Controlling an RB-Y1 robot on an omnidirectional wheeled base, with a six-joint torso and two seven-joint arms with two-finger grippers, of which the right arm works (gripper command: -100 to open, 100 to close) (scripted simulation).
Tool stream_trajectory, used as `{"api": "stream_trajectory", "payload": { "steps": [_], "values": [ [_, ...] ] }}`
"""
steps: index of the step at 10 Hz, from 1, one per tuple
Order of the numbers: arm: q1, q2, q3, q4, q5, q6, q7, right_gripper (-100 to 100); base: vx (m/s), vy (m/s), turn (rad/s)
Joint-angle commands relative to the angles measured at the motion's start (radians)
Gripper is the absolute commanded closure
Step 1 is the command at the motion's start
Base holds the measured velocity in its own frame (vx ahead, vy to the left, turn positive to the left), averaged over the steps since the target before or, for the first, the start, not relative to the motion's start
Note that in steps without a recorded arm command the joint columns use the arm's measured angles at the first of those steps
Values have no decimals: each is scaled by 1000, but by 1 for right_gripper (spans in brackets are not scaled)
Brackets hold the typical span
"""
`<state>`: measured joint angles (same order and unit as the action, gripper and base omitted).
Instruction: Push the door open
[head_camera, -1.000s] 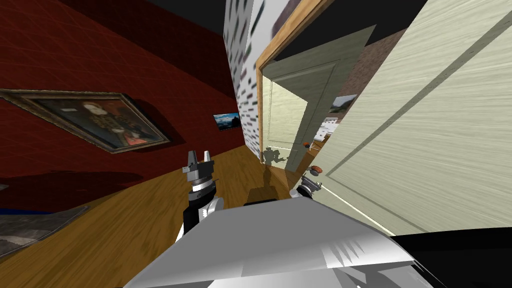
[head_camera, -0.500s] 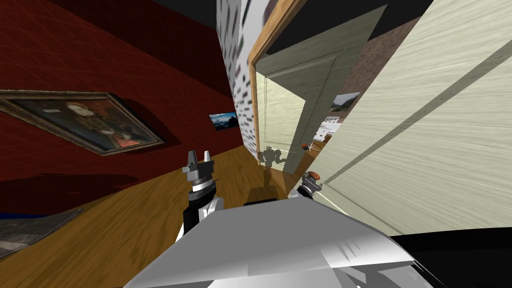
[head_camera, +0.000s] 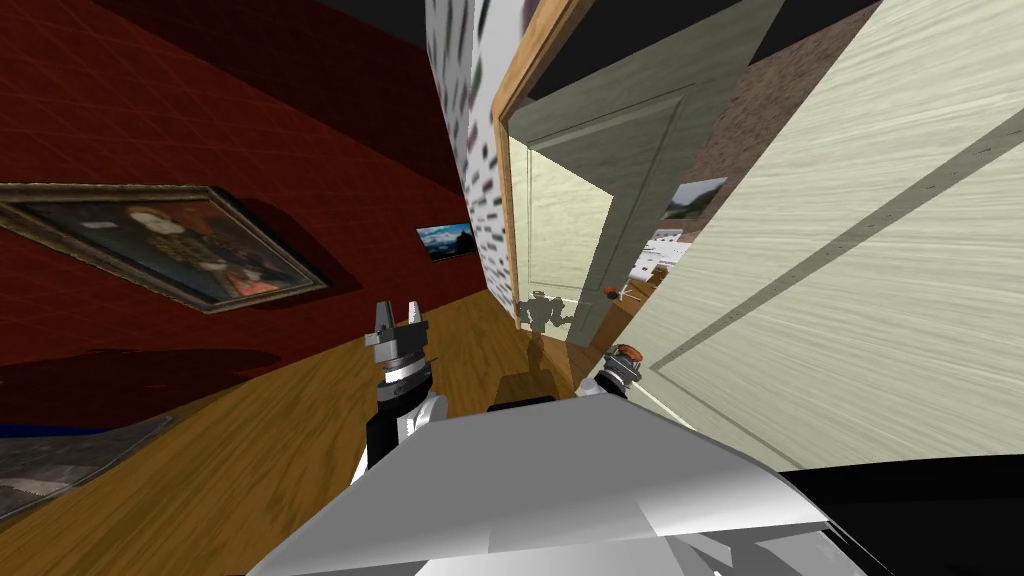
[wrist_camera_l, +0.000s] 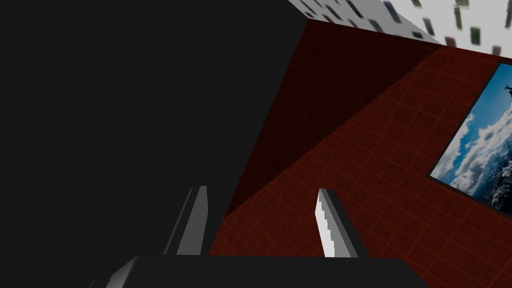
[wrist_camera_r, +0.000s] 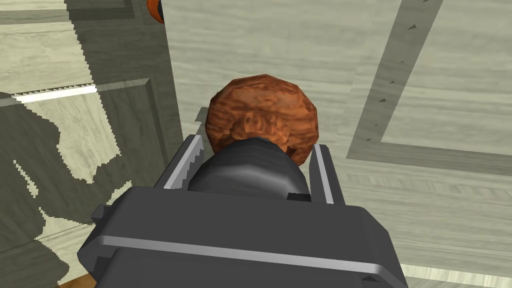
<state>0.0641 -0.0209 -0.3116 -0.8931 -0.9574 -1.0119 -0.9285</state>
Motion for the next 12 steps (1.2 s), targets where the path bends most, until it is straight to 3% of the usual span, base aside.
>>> {"api": "stream_trajectory", "payload": {
  "steps": [1, 2, 3, 4, 12],
  "values": [
    [4, 6, 2, 2, 0, -3, 1, 100, 0, 0, 0],
    [4, 6, 2, 2, 0, -3, 1, 100, 0, 0, 0],
    [3, -11, -13, 0, -13, -3, 3, 100, 81, -68, -21],
    [4, -14, -17, 0, -17, -4, 4, 100, 123, -109, -27],
    [23, -47, -99, 2, -98, -25, 21, 100, 169, -142, -51]
  ]
}}
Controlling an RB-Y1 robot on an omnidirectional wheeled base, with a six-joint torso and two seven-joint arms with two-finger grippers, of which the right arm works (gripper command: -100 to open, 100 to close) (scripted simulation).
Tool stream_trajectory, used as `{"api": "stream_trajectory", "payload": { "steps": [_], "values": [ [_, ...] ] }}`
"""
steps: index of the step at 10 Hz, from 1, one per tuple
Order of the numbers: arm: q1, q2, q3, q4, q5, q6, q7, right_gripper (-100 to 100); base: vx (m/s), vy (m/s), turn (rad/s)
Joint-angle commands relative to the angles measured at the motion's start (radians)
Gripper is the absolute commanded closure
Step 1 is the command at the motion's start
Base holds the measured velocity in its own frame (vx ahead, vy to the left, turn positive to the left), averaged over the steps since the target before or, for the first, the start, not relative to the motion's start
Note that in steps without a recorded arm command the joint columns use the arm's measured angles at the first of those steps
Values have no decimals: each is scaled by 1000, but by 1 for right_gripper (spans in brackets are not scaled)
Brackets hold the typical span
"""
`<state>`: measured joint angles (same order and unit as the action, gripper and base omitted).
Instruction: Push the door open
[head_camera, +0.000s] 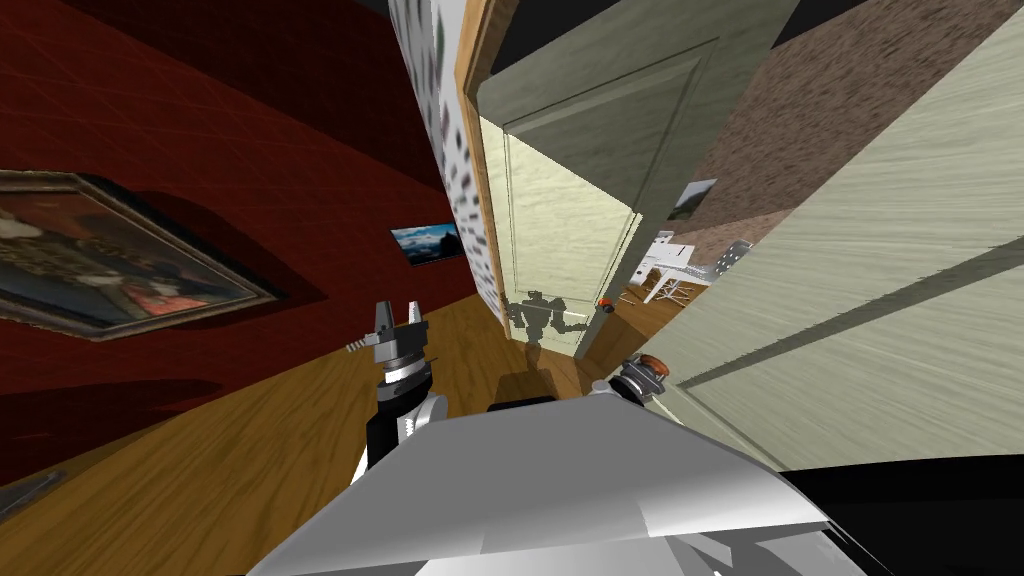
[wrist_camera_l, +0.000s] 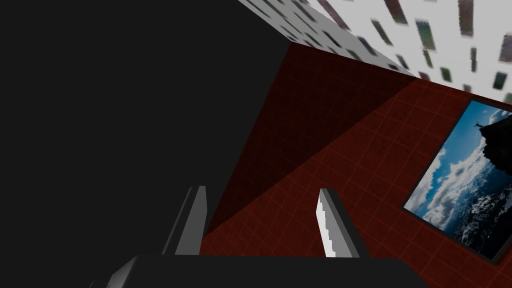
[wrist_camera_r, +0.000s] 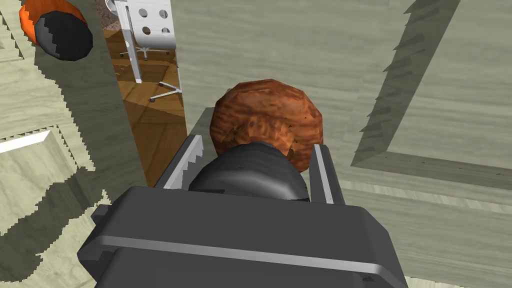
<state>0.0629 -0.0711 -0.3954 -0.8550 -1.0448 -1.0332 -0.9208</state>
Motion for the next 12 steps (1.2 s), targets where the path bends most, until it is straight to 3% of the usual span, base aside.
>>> {"api": "stream_trajectory", "payload": {
  "steps": [1, 2, 5, 7, 12],
  "values": [
    [24, 3, -16, -36, -11, -3, 13, 100, 113, -110, -31],
    [24, 3, -16, -36, -11, -3, 13, 100, 32, -47, 11],
    [34, 0, -57, -36, -52, -14, 21, 100, 158, -133, -54],
    [34, 0, -57, -36, -52, -14, 21, 100, 82, -75, -31],
    [46, 8, -111, -35, -105, -27, 32, 100, 146, -124, -58]
  ]
}}
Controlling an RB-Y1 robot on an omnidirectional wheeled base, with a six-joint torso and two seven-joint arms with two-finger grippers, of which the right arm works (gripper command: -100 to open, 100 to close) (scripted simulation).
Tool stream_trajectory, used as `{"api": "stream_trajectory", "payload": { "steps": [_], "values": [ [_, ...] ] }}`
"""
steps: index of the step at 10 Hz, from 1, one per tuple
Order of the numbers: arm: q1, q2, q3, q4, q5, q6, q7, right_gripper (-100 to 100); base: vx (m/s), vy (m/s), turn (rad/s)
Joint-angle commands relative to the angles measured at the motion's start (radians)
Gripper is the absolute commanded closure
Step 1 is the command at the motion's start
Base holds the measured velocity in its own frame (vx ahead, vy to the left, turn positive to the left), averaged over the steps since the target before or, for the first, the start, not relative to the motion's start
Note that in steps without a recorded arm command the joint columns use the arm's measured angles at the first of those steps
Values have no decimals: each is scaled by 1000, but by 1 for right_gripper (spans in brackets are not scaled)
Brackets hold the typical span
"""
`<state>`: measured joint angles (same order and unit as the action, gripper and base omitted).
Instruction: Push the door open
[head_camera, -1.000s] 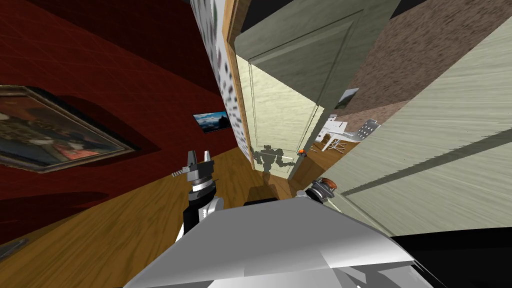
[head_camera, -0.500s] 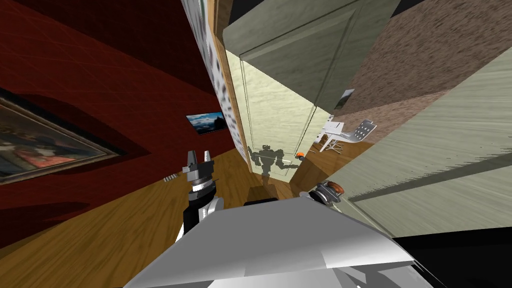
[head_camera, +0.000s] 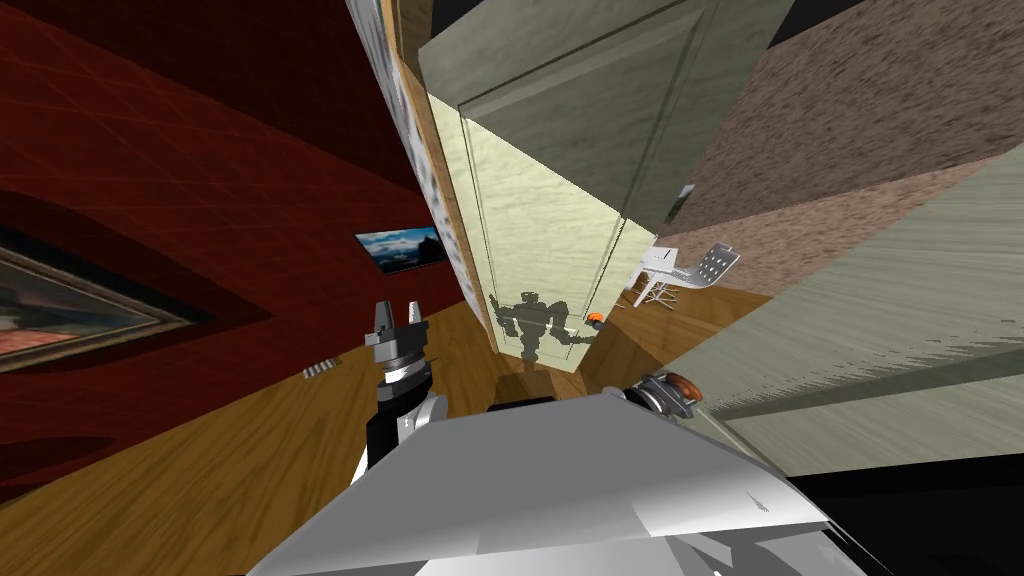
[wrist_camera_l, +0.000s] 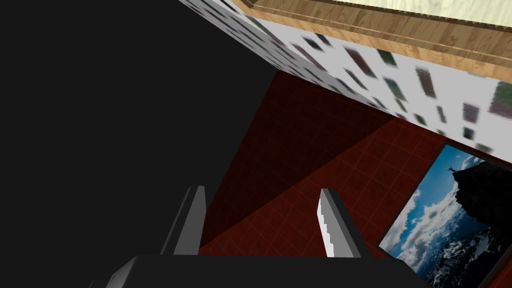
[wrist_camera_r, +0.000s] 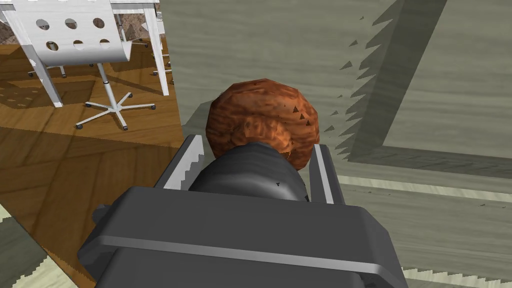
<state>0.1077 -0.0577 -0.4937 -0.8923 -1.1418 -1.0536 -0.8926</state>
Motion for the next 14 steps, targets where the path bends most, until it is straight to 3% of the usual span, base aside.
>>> {"api": "stream_trajectory", "payload": {
  "steps": [1, 3, 4, 8, 14],
  "values": [
    [3, -2, -21, 2, -16, -9, 6, 100, 142, -105, -55],
    [7, 6, -37, 3, -33, -13, 9, 100, 157, -132, -59],
    [2, 1, -29, 12, -25, -12, 3, 100, 75, -57, -28],
    [2, -21, -86, 24, -78, -53, 20, 100, 34, -172, 51],
    [-1, -33, -171, 41, -158, -112, 46, 100, 45, -200, 43]
  ]
}}
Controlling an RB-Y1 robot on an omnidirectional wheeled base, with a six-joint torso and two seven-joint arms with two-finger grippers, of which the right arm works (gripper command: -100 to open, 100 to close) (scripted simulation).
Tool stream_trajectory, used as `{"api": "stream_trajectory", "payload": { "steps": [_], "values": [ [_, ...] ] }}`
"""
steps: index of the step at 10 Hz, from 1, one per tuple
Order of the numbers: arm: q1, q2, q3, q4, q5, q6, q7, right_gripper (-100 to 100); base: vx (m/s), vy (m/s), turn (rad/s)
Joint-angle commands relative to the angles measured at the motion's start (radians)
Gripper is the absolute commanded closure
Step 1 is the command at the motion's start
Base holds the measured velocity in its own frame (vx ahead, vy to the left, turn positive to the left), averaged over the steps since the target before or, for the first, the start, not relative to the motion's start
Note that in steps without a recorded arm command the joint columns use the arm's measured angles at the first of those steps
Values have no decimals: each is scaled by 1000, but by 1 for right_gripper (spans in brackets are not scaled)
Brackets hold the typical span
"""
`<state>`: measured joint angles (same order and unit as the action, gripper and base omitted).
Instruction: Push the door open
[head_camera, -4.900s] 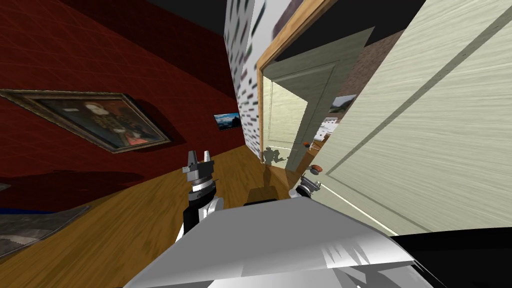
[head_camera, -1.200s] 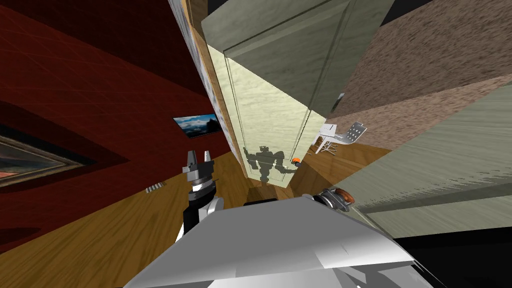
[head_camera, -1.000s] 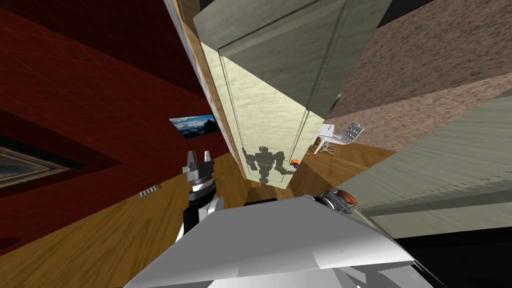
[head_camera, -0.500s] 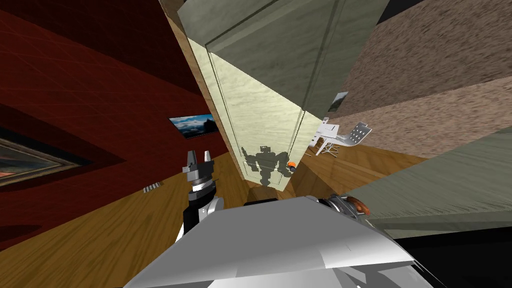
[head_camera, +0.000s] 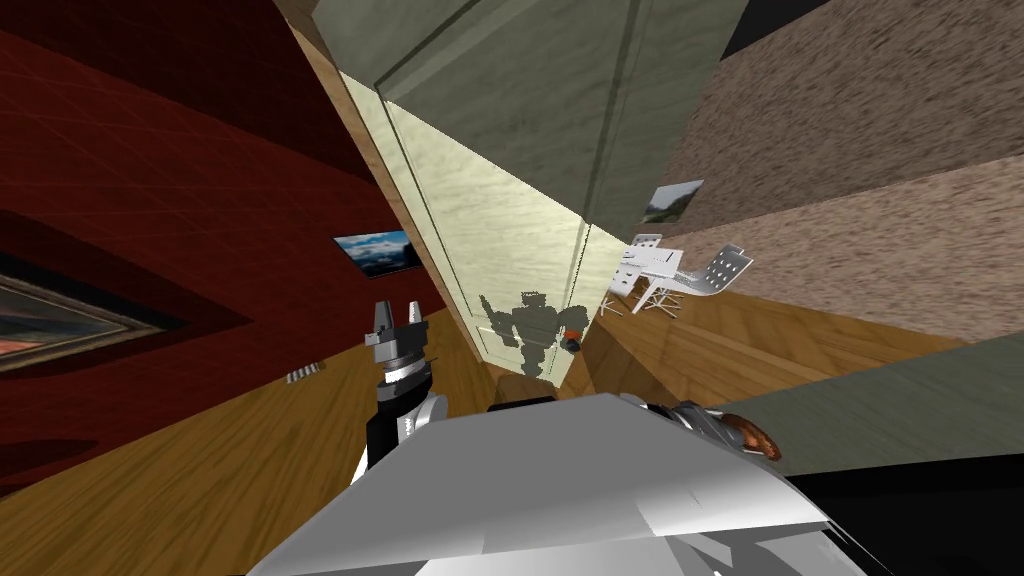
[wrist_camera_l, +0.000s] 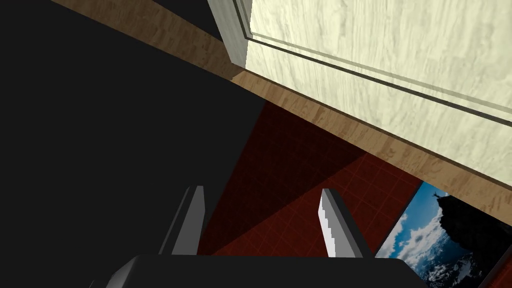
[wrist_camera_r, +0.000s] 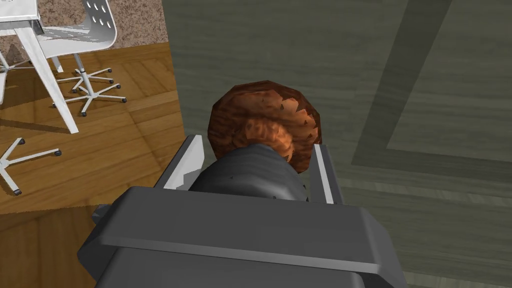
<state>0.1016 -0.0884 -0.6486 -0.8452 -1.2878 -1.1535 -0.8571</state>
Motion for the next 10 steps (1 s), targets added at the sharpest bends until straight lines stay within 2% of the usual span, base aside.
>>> {"api": "stream_trajectory", "payload": {
  "steps": [1, 6, 10],
  "values": [
    [5, -3, -31, -3, -26, -22, 15, 100, 15, -198, 43],
    [2, 0, -103, 11, -94, -72, 38, 100, 34, -202, 40],
    [1, 11, -156, 22, -145, -110, 55, 100, 23, -216, 30]
  ]
}}
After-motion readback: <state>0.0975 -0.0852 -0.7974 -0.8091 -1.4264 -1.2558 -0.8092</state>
